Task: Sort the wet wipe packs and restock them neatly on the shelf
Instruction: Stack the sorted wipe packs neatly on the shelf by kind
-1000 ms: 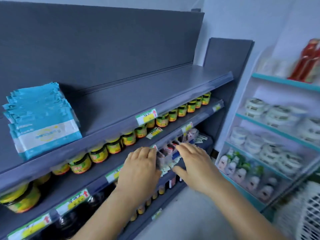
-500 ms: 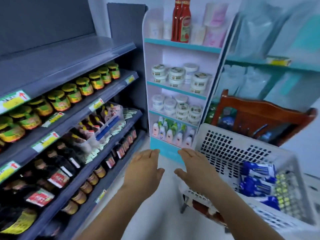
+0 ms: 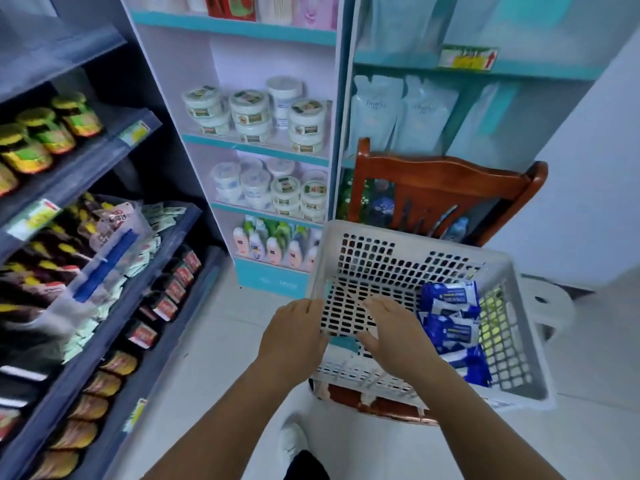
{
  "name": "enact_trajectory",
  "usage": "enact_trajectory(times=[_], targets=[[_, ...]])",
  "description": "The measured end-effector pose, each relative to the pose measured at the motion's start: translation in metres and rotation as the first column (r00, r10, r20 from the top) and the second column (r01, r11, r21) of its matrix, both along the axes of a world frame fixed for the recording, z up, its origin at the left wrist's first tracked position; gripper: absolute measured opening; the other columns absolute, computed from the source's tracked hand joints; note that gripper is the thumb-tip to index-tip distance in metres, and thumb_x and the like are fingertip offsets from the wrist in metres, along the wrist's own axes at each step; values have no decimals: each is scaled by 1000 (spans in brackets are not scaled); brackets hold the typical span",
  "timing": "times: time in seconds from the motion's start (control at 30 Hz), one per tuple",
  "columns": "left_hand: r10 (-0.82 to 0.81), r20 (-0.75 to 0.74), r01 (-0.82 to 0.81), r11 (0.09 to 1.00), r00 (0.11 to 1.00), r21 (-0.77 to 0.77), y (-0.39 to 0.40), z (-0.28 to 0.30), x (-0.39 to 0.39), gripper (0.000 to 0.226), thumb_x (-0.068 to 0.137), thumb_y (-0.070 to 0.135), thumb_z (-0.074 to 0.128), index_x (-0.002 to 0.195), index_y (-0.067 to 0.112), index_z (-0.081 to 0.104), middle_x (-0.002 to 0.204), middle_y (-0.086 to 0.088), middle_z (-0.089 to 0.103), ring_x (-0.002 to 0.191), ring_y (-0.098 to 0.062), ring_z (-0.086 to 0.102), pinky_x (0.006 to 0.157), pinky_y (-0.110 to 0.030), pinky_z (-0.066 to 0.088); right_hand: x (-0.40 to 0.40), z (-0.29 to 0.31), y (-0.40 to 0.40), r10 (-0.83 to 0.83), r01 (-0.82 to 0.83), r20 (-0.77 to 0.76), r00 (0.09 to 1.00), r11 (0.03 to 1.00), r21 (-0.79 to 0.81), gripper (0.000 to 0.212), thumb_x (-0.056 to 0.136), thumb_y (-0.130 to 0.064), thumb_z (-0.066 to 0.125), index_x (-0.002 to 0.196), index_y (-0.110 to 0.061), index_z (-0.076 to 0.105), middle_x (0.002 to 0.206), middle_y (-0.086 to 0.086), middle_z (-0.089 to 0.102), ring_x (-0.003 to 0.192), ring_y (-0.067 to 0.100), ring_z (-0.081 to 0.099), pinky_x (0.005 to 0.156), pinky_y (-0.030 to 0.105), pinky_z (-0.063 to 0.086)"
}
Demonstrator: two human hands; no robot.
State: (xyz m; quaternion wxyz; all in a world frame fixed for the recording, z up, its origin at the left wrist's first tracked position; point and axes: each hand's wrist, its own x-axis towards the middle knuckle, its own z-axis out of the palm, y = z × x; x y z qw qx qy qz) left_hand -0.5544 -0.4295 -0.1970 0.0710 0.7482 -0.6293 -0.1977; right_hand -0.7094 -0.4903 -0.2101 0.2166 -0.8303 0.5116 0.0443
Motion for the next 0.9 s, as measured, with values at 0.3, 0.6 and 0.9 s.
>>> enact_trajectory(times=[0.3,0.6,0.9], targets=[[-39,-26,41,995,999,91,-84,-50,-11,51,95,29,53,142,24,33,144,1,42,127,-19,43,102,-31,40,-5,-58,-78,-5,8,-27,1000,995,95,61,95,-39,50,148,-19,27,155,-1,28,142,16,24,117,34,20],[-1,49,-12,963,999,268,-119,-127,-42,69,93,8,54,150,18,17,154,-3,26,141,-22,25,113,-35,26,-30,-128,-129,144,-142,9,989,956,256,60,95,-33,52,147,-13,28,151,4,35,138,19,32,113,31,25],[222,107,-246,894,969,375,-137,-185,-59,78,89,6,60,151,18,13,155,-5,26,140,-25,28,112,-35,29,-36,-229,-149,306,-311,77,949,870,382,61,93,-27,58,146,-14,30,143,4,45,131,20,42,107,32,38]])
